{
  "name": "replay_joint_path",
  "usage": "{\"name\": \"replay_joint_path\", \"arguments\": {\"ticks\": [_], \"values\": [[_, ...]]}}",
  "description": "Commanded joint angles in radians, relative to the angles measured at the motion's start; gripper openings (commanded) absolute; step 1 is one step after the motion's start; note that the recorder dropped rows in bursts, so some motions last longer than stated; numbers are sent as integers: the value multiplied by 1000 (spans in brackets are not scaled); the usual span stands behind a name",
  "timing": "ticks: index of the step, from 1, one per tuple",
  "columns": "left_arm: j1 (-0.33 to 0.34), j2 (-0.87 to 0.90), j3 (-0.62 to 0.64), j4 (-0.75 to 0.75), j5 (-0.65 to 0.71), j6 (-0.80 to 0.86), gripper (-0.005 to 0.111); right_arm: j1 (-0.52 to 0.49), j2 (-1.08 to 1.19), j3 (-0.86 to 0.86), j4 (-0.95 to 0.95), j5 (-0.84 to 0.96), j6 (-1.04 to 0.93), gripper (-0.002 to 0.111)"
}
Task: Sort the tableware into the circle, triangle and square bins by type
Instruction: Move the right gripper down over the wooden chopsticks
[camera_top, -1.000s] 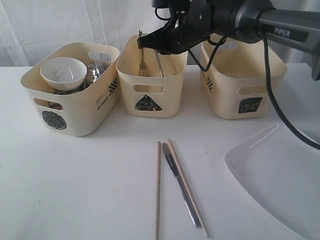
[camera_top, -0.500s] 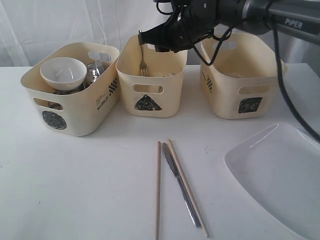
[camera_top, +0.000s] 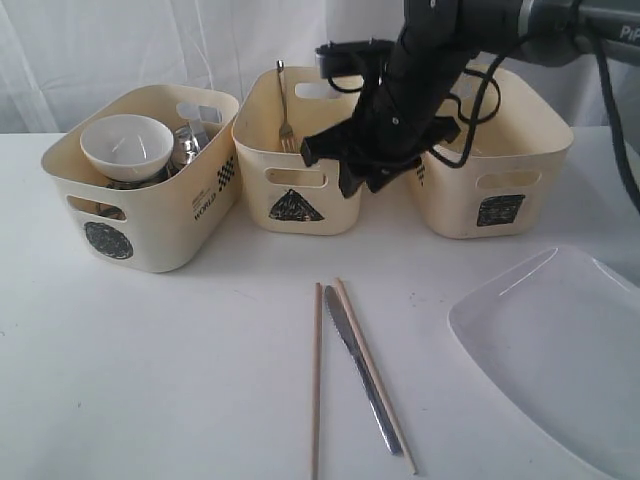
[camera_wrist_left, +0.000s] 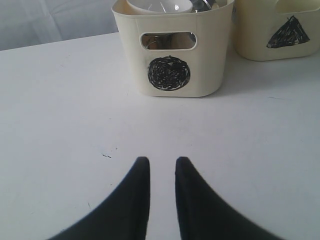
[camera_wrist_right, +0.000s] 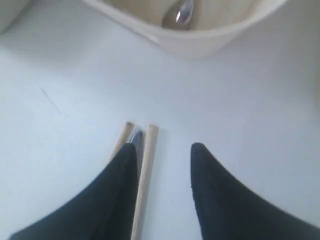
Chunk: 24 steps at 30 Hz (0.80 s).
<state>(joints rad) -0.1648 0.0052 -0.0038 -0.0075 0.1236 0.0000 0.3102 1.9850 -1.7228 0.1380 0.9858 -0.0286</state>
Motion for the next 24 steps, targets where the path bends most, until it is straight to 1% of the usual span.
{"name": "replay_joint_path", "arguments": {"ticks": [1,5,9,16,20,24], "values": [[3,-5,4,-2,4,-7,25,28,-35,150,37,-18,-36,34],[3,-5,4,-2,4,-7,25,64,-73,272,116,-72,-74,34],[3,-5,4,-2,4,-7,25,111,-107,358,129,-127,-68,34],[3,-5,4,-2,4,-7,25,190,-109,415,149,-184,29,34],[3,-5,4,-2,4,-7,25,227,-109,446,145,-251,94,34],[3,-5,4,-2,4,-7,25,240,-109,478,119,-301,169,34]]}}
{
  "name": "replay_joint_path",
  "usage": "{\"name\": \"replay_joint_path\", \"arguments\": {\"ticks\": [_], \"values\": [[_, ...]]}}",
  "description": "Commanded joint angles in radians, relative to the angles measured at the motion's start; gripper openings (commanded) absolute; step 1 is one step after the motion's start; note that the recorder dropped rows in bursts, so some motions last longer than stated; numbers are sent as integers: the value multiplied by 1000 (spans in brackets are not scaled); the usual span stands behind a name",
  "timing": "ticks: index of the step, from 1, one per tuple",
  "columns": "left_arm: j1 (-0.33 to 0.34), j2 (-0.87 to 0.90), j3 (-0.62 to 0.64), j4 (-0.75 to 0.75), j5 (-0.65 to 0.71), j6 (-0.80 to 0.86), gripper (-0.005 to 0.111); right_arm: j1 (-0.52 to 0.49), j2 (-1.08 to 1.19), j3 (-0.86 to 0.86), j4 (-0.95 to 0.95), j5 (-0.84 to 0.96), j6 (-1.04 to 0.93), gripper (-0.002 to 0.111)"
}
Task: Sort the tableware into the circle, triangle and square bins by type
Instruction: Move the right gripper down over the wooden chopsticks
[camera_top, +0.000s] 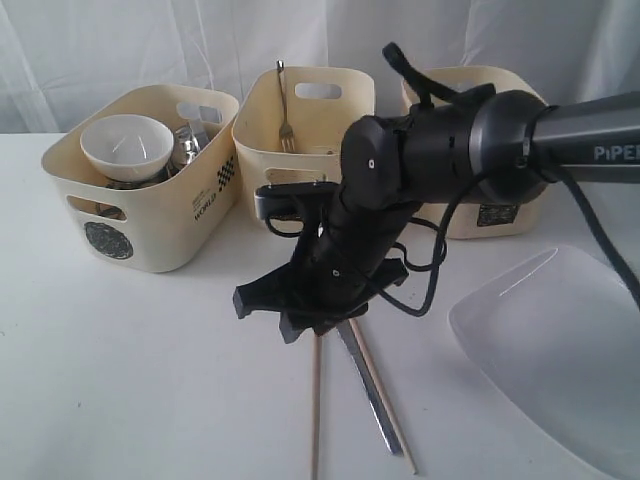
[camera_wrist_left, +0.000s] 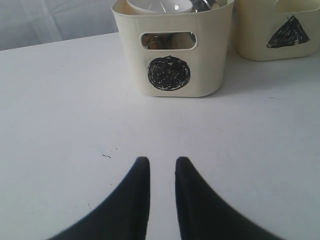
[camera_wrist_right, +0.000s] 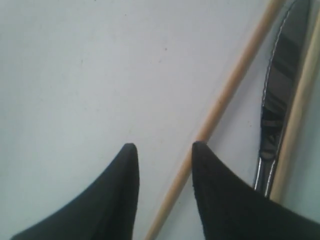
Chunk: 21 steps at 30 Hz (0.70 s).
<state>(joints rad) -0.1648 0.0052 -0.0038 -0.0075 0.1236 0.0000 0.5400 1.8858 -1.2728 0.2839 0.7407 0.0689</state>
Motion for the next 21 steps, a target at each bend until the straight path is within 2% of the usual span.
{"name": "replay_joint_path", "arguments": {"ticks": [1,8,21], "values": [[3,-5,4,-2,4,-7,25,11,-10,40,-29,-70,84,34],[3,-5,4,-2,4,-7,25,11,-10,90,-146,-96,206,34],[3,-5,4,-2,4,-7,25,57,19,123,-154,-139,250,34]]}}
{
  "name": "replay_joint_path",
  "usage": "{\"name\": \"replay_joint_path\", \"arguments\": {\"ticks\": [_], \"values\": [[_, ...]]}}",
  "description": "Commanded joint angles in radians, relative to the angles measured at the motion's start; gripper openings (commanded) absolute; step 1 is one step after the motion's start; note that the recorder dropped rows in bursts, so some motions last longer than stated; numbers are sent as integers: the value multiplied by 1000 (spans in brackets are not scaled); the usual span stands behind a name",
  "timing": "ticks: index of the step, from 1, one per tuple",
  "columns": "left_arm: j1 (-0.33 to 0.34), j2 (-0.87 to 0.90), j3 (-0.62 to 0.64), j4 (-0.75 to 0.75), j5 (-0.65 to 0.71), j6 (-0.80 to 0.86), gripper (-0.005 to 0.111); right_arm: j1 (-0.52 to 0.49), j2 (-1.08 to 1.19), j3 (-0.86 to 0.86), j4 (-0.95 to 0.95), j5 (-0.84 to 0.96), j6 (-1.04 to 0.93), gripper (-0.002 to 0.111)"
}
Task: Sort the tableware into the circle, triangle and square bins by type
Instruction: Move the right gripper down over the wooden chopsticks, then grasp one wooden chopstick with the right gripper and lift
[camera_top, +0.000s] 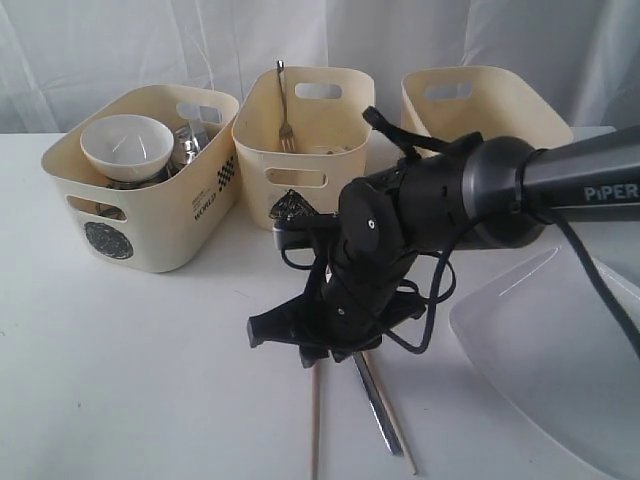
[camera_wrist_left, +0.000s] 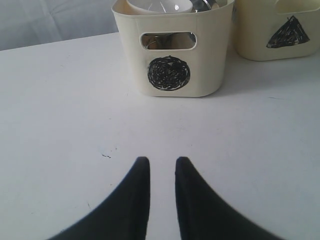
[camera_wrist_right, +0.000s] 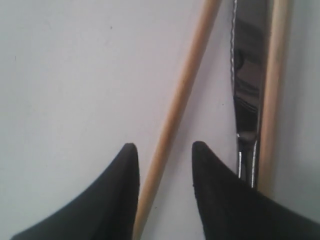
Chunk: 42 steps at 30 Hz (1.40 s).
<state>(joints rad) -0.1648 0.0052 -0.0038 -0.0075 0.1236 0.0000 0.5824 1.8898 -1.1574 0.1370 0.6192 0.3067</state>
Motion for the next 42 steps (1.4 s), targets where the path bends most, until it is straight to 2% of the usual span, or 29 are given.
{"name": "replay_joint_path", "arguments": {"ticks": [1,11,26,28,32,35,42], "values": [[3,-5,4,-2,4,-7,25,14,20,8,-7,-17,12,34],[3,-5,4,-2,4,-7,25,15,51,8,0,-18,38,34],[3,-5,4,-2,4,-7,25,93,112,8,0,-22,38,34],[3,-5,4,-2,4,-7,25,93,112,8,0,-15,41,31],[3,-5,4,-2,4,-7,25,93,126,8,-4,7,57,12],[3,-5,4,-2,4,-7,25,93,126,8,-6,7,57,1],[3,-5,4,-2,4,-7,25,93,64,8,-60,-23,29,0]]}}
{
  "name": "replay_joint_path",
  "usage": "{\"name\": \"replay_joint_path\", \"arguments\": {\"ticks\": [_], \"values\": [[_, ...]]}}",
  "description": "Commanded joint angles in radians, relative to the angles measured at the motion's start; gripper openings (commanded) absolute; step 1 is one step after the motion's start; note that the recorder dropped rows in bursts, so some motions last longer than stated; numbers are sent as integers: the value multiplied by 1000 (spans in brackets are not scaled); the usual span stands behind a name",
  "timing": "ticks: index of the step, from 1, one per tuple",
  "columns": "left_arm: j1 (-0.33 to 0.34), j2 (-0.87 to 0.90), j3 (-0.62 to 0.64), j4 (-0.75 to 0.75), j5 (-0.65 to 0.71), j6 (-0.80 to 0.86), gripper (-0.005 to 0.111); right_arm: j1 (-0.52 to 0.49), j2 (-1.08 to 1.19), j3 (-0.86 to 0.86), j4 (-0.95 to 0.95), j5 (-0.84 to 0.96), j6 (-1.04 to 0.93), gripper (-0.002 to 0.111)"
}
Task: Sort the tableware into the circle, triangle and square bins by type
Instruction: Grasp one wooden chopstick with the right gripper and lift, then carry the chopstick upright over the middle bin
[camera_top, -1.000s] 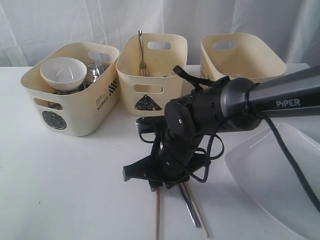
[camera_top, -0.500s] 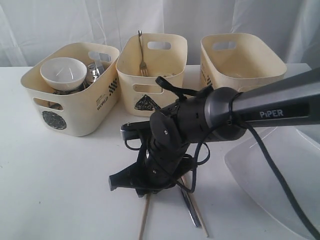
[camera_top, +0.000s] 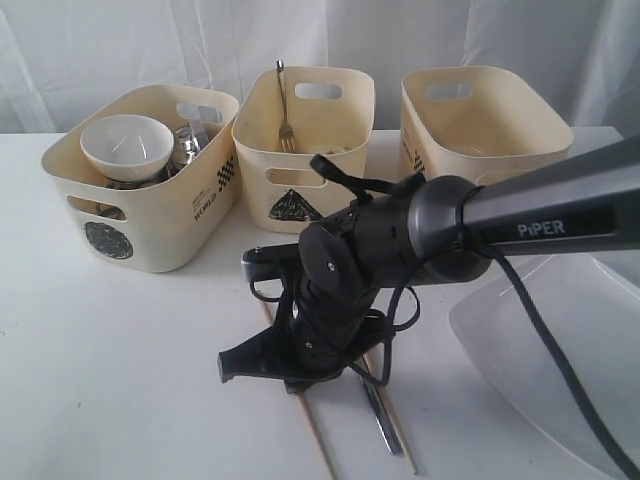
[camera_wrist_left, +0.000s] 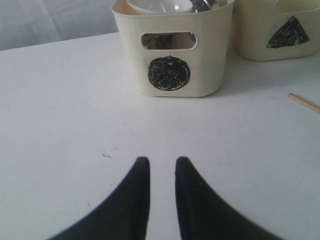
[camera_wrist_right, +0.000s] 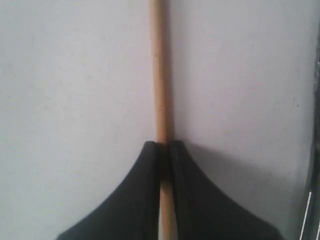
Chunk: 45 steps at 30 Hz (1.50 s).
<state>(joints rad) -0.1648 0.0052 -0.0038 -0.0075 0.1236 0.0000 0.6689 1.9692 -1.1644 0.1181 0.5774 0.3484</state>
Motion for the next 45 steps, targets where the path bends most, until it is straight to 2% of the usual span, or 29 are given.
{"name": "replay_joint_path", "arguments": {"ticks": [1,6,11,18,26,36,45], "values": [[3,-5,4,-2,4,-7,25,7,-32,15,-45,2,-12,0],[3,-5,4,-2,4,-7,25,7,-112,15,-61,-70,-12,0],[3,-5,4,-2,4,-7,25,7,-186,8,-172,-138,-12,0],[3,-5,4,-2,4,-7,25,-27,-213,-103,-230,-138,-9,0],[3,-5,4,-2,4,-7,25,-136,-211,-236,-281,-179,-4,0],[3,-5,4,-2,4,-7,25,-294,-175,-268,-287,-315,51,0],[3,-5,4,-2,4,-7,25,-311,-102,-405,-288,-372,49,0]]}}
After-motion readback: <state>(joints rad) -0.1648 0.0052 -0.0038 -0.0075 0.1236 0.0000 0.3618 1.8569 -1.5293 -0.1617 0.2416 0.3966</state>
